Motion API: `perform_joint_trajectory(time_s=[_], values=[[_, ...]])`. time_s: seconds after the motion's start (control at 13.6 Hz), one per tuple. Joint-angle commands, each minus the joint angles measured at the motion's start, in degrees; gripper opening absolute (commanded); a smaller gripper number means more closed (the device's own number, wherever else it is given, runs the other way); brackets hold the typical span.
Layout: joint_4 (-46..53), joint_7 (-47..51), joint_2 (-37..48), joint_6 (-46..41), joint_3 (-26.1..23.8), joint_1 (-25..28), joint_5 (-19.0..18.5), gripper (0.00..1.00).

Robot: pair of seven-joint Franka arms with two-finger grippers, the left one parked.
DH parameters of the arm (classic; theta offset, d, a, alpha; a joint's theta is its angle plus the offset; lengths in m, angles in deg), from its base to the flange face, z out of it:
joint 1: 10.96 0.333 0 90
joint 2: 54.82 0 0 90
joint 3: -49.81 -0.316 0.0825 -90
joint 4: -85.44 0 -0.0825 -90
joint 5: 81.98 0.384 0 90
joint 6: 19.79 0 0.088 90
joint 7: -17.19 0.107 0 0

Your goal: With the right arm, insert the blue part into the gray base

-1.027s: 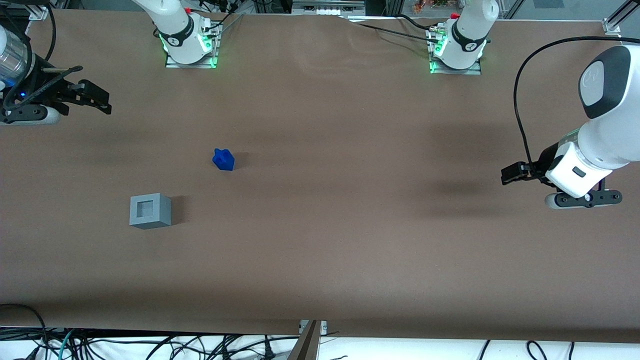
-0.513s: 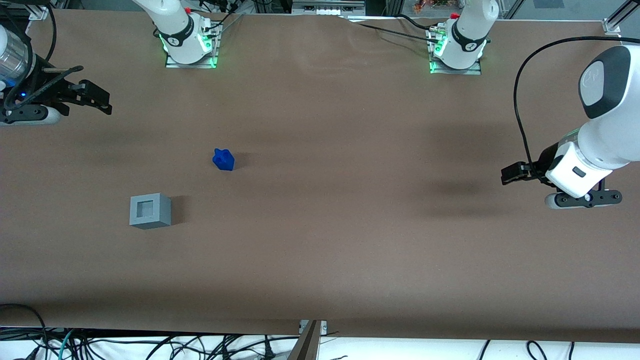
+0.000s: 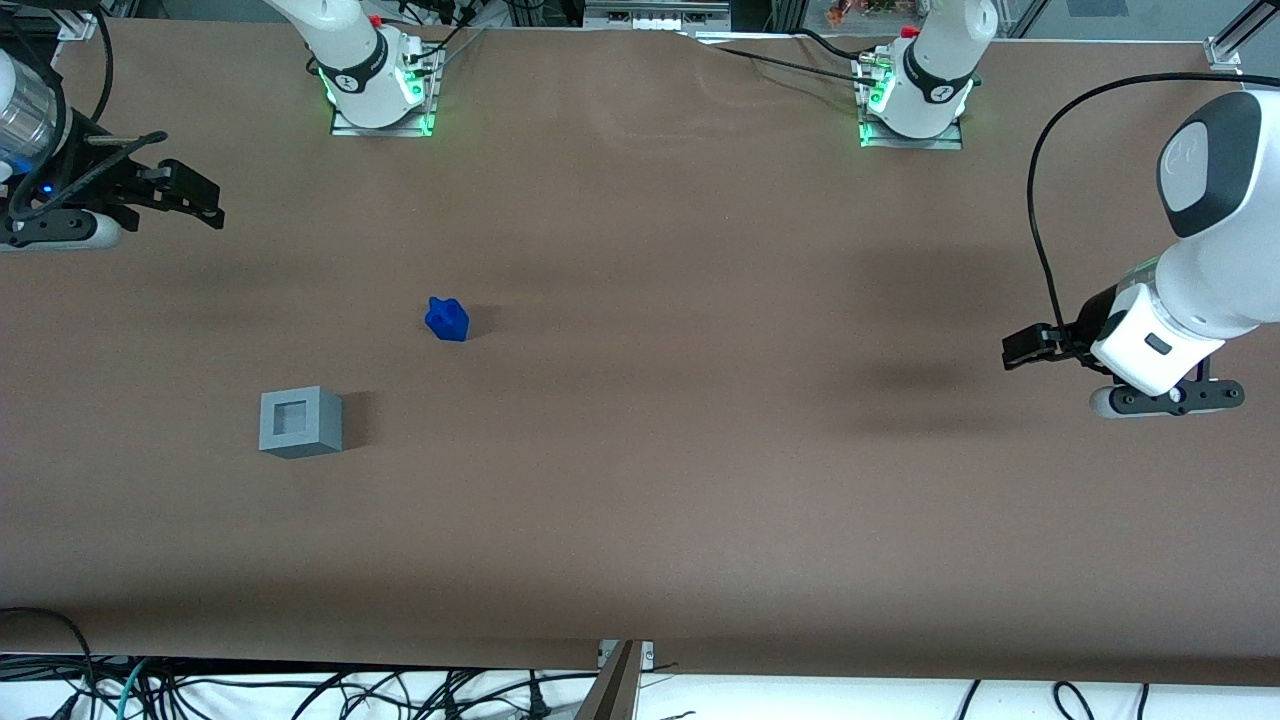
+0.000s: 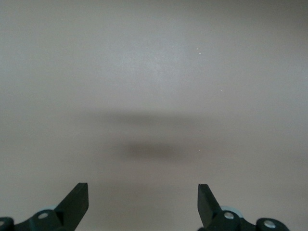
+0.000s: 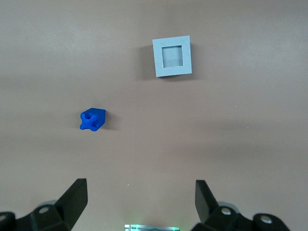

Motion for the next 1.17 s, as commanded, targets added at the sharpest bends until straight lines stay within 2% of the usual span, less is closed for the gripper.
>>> perform_joint_trajectory(time_s=[0.0, 0.73, 0.88, 1.1], values=[[-0.3, -0.8, 0.9, -0.5, 0.0, 0.2, -0.1, 0.99], [-1.5, 0.3, 1.0, -0.5, -0.5, 0.2, 0.8, 0.99], [-3.5, 0.7, 1.6, 0.5, -0.5, 0.2, 2.5, 0.99], [-11.2, 3.4, 4.5, 7.0, -1.2, 0.3, 2.8, 0.99]])
